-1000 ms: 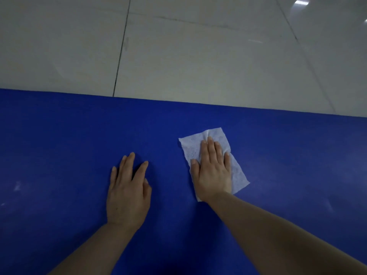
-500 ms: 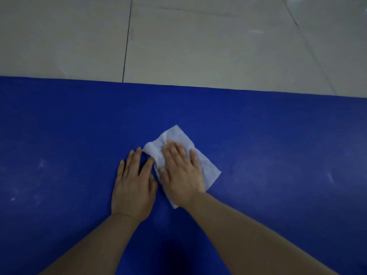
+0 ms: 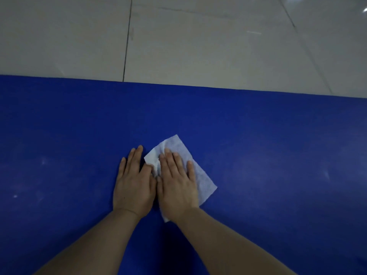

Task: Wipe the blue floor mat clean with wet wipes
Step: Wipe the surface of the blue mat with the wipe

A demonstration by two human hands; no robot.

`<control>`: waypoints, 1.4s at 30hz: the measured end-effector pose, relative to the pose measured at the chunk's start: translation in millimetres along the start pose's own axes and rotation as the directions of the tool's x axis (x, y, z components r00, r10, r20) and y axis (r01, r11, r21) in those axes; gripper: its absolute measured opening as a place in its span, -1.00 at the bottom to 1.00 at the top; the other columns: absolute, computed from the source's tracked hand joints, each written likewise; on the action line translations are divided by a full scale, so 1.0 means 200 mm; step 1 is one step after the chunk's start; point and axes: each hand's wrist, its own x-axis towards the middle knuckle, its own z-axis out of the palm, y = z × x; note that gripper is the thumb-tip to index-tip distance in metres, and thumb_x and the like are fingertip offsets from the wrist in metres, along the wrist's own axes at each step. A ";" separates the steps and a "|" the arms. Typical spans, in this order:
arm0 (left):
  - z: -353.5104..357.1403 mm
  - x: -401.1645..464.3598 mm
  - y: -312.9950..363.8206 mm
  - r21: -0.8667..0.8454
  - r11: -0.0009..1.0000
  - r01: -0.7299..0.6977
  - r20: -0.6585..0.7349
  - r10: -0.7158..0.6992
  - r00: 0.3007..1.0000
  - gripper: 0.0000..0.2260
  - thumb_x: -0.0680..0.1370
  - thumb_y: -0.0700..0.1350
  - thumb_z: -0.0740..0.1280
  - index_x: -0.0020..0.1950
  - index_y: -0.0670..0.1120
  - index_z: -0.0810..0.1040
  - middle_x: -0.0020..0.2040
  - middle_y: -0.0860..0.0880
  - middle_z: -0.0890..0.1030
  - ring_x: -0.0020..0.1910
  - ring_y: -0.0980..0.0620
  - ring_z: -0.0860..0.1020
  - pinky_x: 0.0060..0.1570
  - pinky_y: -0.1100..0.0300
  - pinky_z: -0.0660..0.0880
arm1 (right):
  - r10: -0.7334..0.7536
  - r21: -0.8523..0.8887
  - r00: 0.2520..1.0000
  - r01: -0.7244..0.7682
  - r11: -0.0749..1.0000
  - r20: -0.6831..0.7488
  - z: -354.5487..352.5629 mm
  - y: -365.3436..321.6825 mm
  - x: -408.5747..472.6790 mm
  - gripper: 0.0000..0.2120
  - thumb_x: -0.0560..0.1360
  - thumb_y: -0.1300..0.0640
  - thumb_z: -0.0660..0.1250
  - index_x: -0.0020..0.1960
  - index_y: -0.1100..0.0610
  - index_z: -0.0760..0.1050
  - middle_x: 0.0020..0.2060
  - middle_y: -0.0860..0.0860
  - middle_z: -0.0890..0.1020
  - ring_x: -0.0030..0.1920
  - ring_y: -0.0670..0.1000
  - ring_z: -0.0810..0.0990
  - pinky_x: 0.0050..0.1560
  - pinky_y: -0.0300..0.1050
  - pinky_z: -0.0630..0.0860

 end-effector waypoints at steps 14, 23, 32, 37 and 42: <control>-0.03 0.00 0.00 -0.021 1.000 0.015 0.065 -0.013 0.998 -0.50 0.55 -0.05 -0.05 0.39 -0.15 0.44 0.48 -0.20 0.28 0.48 -0.13 0.20 0.47 0.04 -0.02 | 0.156 0.029 0.986 -0.155 0.988 -0.064 0.02 0.14 -0.11 -0.46 0.58 -0.10 -0.02 0.48 0.11 0.23 0.49 0.03 0.24 0.48 0.01 0.20 0.39 0.14 0.06; -0.11 -0.39 -0.13 0.002 1.000 -0.006 0.169 0.006 0.986 -0.38 0.62 0.24 -0.14 0.37 -0.11 0.46 0.50 -0.11 0.28 0.47 -0.07 0.22 0.48 0.11 -0.08 | 0.101 0.054 0.995 -0.101 0.993 0.006 -0.01 0.16 -0.11 -0.43 0.58 -0.15 -0.27 0.53 0.04 -0.20 0.53 -0.06 -0.20 0.52 -0.04 -0.25 0.44 0.09 -0.31; -0.11 -0.38 -0.11 0.022 1.000 -0.020 0.132 0.017 0.991 -0.45 0.61 0.17 -0.06 0.35 -0.13 0.47 0.48 -0.14 0.30 0.46 -0.10 0.24 0.48 0.03 0.01 | 0.492 0.050 0.866 -0.498 0.866 0.093 -0.09 0.38 -0.14 -0.45 0.62 -0.11 -0.23 0.47 0.07 -0.39 0.53 0.00 -0.28 0.49 -0.04 -0.35 0.48 0.10 -0.33; -0.11 -0.38 -0.12 0.032 0.999 -0.017 0.138 0.012 0.990 -0.52 0.53 0.08 0.08 0.31 -0.14 0.49 0.46 -0.16 0.33 0.44 -0.11 0.25 0.46 0.04 0.00 | 0.198 0.094 0.980 -0.194 0.976 -0.029 0.04 -0.02 -0.26 -0.47 0.61 -0.09 -0.09 0.50 0.13 0.15 0.50 0.08 0.19 0.50 0.06 0.14 0.46 0.24 0.06; -0.12 -0.38 -0.11 0.022 1.000 -0.008 0.155 0.004 0.988 -0.53 0.53 0.08 0.08 0.31 -0.12 0.49 0.45 -0.16 0.35 0.44 -0.09 0.25 0.46 0.07 -0.01 | 0.070 0.072 0.997 -0.069 0.995 -0.012 0.03 0.04 -0.28 -0.47 0.58 -0.08 -0.04 0.43 0.15 0.32 0.43 0.03 0.30 0.43 0.02 0.33 0.42 0.19 0.15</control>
